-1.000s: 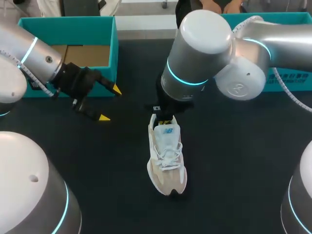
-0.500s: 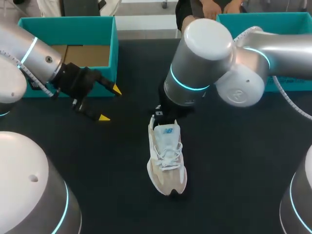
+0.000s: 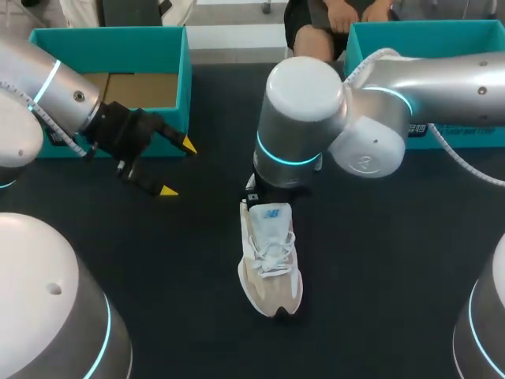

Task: Take the shoe out of the shoebox, open the shoe tongue, remove and reinsert the insole, then place the shoe into the shoebox

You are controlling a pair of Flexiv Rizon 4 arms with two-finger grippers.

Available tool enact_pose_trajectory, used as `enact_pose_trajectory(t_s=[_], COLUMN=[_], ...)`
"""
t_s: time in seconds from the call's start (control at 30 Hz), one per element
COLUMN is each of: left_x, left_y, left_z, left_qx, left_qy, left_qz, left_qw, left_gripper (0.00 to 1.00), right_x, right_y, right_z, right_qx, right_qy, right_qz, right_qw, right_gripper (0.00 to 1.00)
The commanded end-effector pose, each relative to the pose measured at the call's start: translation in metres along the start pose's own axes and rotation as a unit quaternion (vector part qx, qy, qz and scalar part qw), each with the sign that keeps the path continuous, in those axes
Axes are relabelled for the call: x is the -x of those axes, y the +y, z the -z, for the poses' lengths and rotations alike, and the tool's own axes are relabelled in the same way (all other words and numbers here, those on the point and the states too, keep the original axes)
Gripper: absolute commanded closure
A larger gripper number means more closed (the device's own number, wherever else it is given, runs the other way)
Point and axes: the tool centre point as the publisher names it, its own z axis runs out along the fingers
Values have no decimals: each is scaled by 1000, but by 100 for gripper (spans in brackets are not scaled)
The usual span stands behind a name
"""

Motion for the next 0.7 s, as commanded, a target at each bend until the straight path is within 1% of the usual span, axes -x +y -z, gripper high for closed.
enact_pose_trajectory(t_s=[0.03, 0.1, 0.17, 0.4, 0.47, 0.53, 0.6, 0.7], left_x=[0, 0, 0, 0, 0, 0, 0, 0], left_y=[-1, -1, -1, -1, -1, -1, -1, -1], left_z=[0, 0, 0, 0, 0, 0, 0, 0], left_qx=[2, 2, 2, 2, 2, 2, 2, 2], left_qy=[1, 1, 1, 1, 1, 1, 1, 1], left_qz=[0, 0, 0, 0, 0, 0, 0, 0], left_qw=[1000, 1000, 1000, 1000, 1000, 1000, 1000, 1000], left_gripper=[0, 0, 0, 0, 0, 0, 0, 0], right_x=[-1, 0, 2, 7, 9, 12, 16, 17], right_y=[-4, -3, -1, 15, 22, 30, 35, 37], right_z=[-10, -13, -11, 19, 24, 23, 16, 7], right_qx=[4, -1, 0, 3, 7, 8, 6, -4], right_qy=[-4, -1, -5, -31, -35, -41, -39, -30], right_qz=[-7, -6, -4, 20, 24, 28, 30, 34], right_qw=[1000, 1000, 1000, 999, 999, 999, 999, 999], right_gripper=[100, 100, 100, 100, 100, 100, 100, 100])
